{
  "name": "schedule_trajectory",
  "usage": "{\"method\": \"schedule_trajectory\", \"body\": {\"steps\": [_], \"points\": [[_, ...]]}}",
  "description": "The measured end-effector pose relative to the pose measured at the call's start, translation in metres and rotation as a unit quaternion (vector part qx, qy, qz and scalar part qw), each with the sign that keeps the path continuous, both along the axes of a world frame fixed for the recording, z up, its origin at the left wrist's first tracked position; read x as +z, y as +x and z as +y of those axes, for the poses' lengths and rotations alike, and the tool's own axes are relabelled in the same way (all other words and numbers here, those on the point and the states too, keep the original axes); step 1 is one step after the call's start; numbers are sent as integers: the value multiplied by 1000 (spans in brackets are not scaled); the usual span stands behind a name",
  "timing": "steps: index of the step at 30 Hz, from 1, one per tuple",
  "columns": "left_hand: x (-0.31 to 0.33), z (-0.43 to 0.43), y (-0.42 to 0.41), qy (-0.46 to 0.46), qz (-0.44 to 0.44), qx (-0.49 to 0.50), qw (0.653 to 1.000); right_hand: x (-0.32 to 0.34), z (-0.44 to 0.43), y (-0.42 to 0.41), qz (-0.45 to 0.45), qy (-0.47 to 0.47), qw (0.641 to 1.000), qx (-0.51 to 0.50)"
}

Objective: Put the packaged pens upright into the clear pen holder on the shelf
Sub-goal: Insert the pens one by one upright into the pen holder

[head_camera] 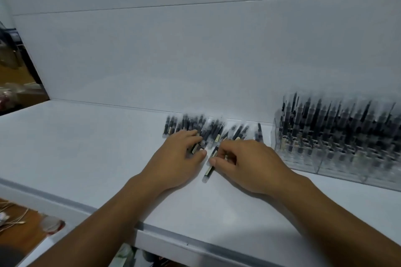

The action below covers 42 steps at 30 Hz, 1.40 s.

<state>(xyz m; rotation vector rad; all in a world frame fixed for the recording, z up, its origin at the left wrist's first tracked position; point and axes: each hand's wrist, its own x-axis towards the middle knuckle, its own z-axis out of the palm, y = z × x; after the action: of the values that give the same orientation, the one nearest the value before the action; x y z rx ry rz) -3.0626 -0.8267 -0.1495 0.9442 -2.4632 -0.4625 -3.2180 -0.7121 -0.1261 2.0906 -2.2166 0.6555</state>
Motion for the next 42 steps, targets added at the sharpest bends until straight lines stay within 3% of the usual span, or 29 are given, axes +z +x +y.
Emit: {"method": "schedule_trajectory", "body": {"steps": [4,8,14,19,22,28,33,38,42], "points": [[10,11,4,-9,53,-17,998,-2,1,-1,-51,3,999,-9],[21,-3,-6,38,137,110,984,0,0,0,-129,-5,991,-34],[38,-47,-21,71,-42,157,984,-2,-4,-3,-255,-9,966,-46],[50,-58,-34,104,-114,152,976,-2,-6,-2,-363,-22,931,-38],[54,-62,-38,147,-127,163,967,-3,-8,-3,-413,-19,910,-27],[53,-66,-33,280,-48,148,947,-9,-13,-3,-498,-3,867,-14],[53,-64,-29,332,4,137,933,-11,-15,-3,-519,-2,855,-13],[46,-61,-25,298,13,127,946,-8,-12,-1,-501,-5,865,-8],[41,-50,-22,290,100,122,944,0,-5,1,-465,-5,886,-1]]}}
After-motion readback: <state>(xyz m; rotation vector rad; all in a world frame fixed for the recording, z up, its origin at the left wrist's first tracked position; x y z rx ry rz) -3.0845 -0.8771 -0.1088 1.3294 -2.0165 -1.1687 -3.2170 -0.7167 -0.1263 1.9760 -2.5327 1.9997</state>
